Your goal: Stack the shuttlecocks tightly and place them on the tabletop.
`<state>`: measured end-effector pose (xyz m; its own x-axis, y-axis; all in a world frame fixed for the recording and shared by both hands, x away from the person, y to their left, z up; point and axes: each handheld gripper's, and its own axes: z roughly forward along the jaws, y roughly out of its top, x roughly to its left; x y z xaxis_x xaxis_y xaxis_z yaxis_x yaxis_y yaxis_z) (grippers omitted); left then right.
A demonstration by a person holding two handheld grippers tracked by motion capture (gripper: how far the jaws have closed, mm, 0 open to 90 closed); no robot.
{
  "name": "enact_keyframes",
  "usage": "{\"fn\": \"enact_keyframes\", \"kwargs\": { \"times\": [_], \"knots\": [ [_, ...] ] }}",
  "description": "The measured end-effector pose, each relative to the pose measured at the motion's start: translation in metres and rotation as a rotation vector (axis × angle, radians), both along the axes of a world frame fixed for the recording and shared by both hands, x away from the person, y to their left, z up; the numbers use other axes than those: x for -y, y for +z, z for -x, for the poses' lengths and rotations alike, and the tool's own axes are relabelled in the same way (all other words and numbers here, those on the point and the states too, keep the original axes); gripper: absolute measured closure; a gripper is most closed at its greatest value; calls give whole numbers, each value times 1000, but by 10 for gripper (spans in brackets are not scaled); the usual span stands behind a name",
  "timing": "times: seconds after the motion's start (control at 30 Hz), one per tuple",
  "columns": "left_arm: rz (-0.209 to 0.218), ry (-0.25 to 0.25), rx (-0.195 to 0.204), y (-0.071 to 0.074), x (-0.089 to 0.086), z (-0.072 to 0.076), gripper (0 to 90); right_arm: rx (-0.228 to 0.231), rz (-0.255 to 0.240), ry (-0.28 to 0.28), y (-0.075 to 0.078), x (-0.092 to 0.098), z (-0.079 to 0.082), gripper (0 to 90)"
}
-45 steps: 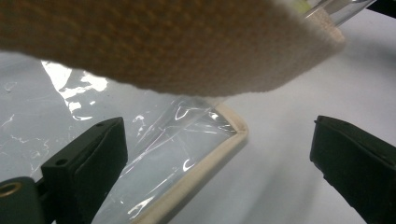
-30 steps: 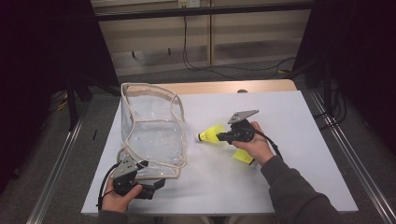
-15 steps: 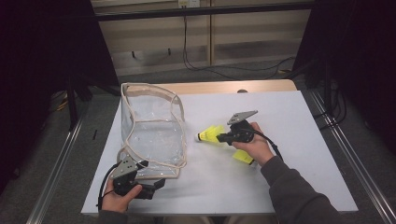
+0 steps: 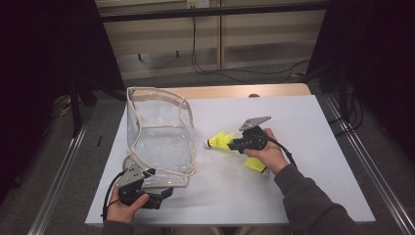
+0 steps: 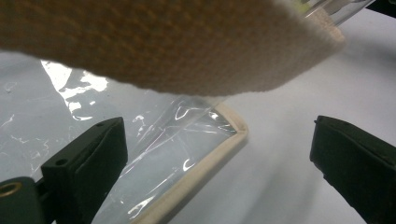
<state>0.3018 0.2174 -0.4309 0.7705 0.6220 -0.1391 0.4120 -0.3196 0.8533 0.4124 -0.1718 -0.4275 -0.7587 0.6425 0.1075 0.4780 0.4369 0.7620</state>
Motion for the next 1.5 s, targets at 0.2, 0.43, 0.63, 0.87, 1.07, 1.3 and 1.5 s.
{"fn": "enact_keyframes", "kwargs": {
  "times": [0.2,0.43,0.63,0.87,1.07,1.3,1.5],
  "knots": [
    [0,1,0,0,0,0,40,6,-1,-16,1,4,1,698],
    [-1,1,0,0,0,0,40,9,-6,-29,3,8,3,640],
    [0,1,0,0,0,0,40,8,-4,-31,5,9,5,601],
    [1,-1,0,0,0,0,40,4,-3,-42,6,12,6,569],
    [0,0,0,0,0,0,40,12,-2,-51,9,16,8,530],
    [0,2,0,0,0,0,40,11,-4,-61,10,19,11,471],
    [-1,1,0,0,0,0,40,19,-4,-73,14,21,14,399]
  ]
}}
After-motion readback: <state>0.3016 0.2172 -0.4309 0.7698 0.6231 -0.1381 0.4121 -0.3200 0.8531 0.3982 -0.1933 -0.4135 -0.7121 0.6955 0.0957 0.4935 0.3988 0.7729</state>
